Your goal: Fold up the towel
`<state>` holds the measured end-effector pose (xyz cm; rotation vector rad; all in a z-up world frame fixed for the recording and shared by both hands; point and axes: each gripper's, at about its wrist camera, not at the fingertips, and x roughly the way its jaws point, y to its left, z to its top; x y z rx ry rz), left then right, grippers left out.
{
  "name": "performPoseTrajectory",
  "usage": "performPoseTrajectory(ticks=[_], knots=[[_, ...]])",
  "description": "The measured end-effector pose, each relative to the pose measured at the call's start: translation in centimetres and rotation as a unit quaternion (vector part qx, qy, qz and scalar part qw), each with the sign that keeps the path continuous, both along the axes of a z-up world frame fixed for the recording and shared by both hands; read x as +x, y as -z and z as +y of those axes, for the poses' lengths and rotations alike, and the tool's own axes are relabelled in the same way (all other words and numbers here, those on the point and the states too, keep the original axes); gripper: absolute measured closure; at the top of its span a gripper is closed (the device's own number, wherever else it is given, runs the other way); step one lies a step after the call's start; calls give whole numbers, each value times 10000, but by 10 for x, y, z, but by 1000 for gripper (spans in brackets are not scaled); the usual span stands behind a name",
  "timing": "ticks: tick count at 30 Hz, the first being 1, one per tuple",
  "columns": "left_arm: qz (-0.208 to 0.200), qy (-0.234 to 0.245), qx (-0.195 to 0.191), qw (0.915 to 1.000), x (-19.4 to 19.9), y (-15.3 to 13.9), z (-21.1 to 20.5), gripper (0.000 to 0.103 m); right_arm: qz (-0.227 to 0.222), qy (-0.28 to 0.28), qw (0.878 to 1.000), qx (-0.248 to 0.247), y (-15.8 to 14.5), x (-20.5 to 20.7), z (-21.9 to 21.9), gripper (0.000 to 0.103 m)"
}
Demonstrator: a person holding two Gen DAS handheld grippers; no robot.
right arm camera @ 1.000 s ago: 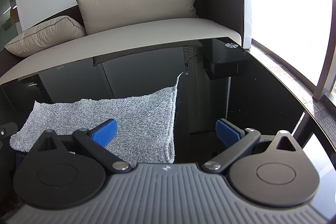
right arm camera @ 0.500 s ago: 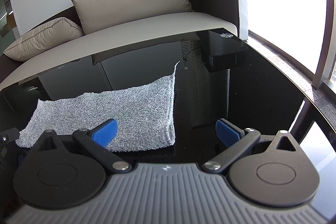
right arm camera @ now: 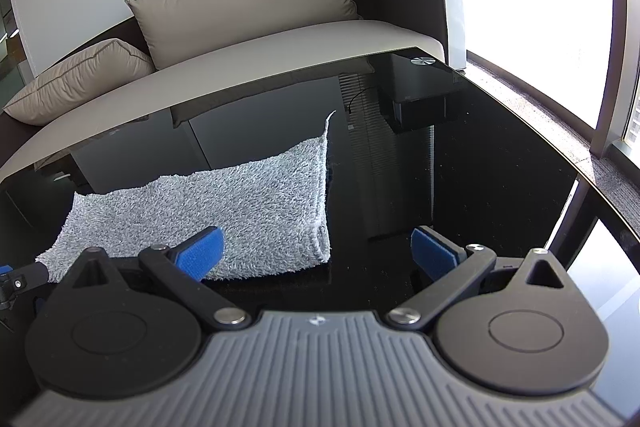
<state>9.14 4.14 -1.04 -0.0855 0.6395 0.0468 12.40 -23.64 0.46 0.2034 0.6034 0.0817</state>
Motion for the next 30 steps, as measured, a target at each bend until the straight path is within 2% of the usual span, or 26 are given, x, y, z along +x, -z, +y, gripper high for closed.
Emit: performPoseTrajectory(ticks=[13,19,21,30], knots=[[136,-23,-321,9994,5,7,3,27,10,47,10000,46,0,1,-3,1],[143,-34,-408,9991,7,8,4,38,-4,46,10000,63,0,1,-3,1],[144,-21,-425,9990,8,8,5,47,-4,52,10000,69,0,1,-3,1],[158,80,-388,9991,8,7,2,61,-3,34,10000,58,0,1,-2,1]])
